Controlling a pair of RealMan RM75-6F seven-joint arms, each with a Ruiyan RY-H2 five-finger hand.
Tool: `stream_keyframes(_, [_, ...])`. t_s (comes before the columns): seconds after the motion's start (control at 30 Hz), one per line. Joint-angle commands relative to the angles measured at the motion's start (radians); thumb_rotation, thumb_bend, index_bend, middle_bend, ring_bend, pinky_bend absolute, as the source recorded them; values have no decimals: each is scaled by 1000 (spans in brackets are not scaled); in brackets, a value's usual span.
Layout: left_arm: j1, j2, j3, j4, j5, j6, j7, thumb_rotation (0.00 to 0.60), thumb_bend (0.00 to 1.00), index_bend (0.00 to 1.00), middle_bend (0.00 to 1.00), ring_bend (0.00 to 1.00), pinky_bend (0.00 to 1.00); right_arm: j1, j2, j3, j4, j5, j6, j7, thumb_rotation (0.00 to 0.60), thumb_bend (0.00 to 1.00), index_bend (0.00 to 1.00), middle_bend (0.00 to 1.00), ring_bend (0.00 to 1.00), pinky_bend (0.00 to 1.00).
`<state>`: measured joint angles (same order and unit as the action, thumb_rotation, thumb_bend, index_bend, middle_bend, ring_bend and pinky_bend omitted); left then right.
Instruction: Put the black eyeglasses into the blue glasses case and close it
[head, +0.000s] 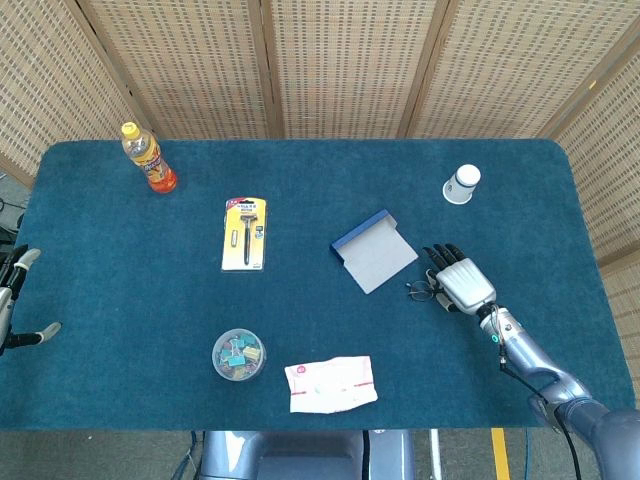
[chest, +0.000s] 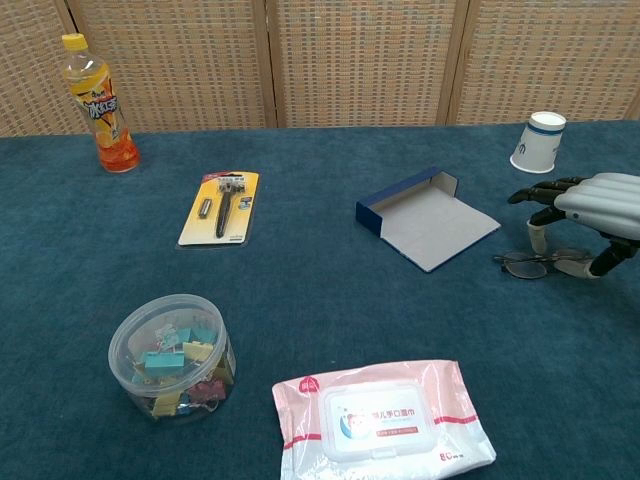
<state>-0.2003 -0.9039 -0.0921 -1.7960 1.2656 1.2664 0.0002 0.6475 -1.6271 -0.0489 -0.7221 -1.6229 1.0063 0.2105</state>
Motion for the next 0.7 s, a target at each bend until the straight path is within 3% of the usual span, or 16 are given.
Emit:
stream_keyframes(0.03, [-1, 0, 0, 1, -1, -1, 0, 600, 0, 0, 0, 0, 0, 1, -10, -4, 16, -5, 4, 9, 600, 466, 450, 79, 0, 91])
stream_keyframes(0.7, [-1, 0, 2, 2, 0, -4, -2, 600, 0, 0, 0, 0, 0, -2, -35, -10, 67, -21, 55, 33, 600, 543, 578, 127, 3, 100])
